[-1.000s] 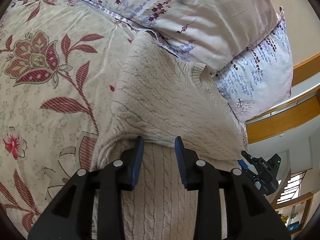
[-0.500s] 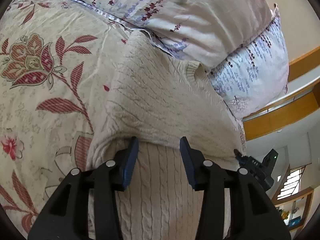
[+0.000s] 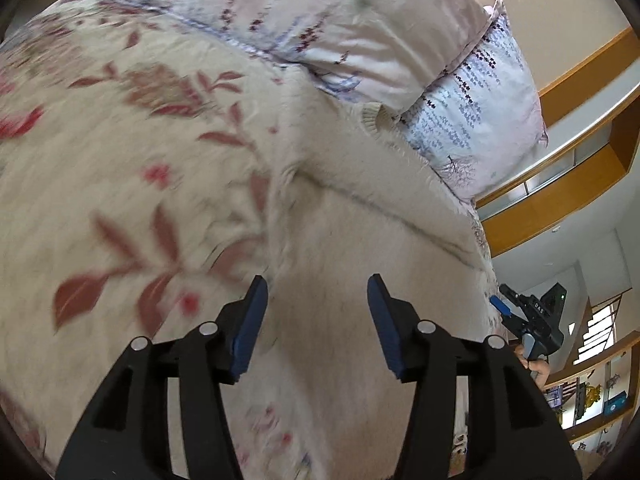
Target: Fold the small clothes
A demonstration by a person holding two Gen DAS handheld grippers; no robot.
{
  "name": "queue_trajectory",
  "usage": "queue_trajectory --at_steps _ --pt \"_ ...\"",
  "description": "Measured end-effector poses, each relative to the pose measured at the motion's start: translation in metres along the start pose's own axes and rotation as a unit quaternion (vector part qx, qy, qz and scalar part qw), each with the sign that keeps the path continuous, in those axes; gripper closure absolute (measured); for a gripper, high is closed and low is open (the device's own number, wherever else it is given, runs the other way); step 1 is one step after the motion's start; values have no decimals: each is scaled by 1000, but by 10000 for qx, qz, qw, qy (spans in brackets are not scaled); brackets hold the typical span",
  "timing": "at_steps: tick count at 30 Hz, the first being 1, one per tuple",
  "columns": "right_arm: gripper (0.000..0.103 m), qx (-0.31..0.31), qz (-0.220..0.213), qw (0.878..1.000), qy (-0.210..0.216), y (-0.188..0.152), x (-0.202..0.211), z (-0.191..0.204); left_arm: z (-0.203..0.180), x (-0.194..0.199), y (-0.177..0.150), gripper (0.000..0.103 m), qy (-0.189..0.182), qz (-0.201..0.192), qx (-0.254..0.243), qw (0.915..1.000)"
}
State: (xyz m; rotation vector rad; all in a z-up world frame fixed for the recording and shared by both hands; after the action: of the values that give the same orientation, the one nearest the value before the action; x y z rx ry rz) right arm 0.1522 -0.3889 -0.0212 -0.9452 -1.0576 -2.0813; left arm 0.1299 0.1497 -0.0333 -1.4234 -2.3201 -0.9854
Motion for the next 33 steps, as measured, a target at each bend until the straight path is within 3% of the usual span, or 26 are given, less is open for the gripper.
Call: queue_trajectory --at_steps 8,12,15,24,30,32,33 --pt "47 -171 163 9996 153 -39 14 -34 0 14 -43 51 -75 117 -10 9999" --pt "55 -149 353 9986 359 -56 13 -32 -8 14 -58 51 -217 175 -41 9996" --pt "61 -115 503 9963 692 -70 16 -26 -16 13 -68 52 -324 241 -70 9992" --pt "71 34 1090 9778 1789 -126 41 -9 -36 13 -121 71 -1116 648 183 9915" --pt "75 280 1179 9778 1711 -148 51 -3 -42 11 -134 74 -1204 742 129 9899" --pt "80 310 1174 9780 1699 -151 52 -2 -42 9 -137 78 -1216 784 157 9893" --pt "89 326 1160 9781 1695 -151 52 -1 -42 7 -138 80 -1220 815 193 9890"
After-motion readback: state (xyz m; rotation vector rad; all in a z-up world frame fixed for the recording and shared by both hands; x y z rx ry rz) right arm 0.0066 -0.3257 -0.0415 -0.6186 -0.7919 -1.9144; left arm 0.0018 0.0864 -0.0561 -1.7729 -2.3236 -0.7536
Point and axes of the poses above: each gripper's, at about its wrist camera, not at the fingertips, and x roughly against the way its jaws point, z to its left, y to its top, the point moved 9 cm from there along -x, roughly the way its jaws point, and after that the axes turned 12 degrees about -y, right-handed, at the moved point
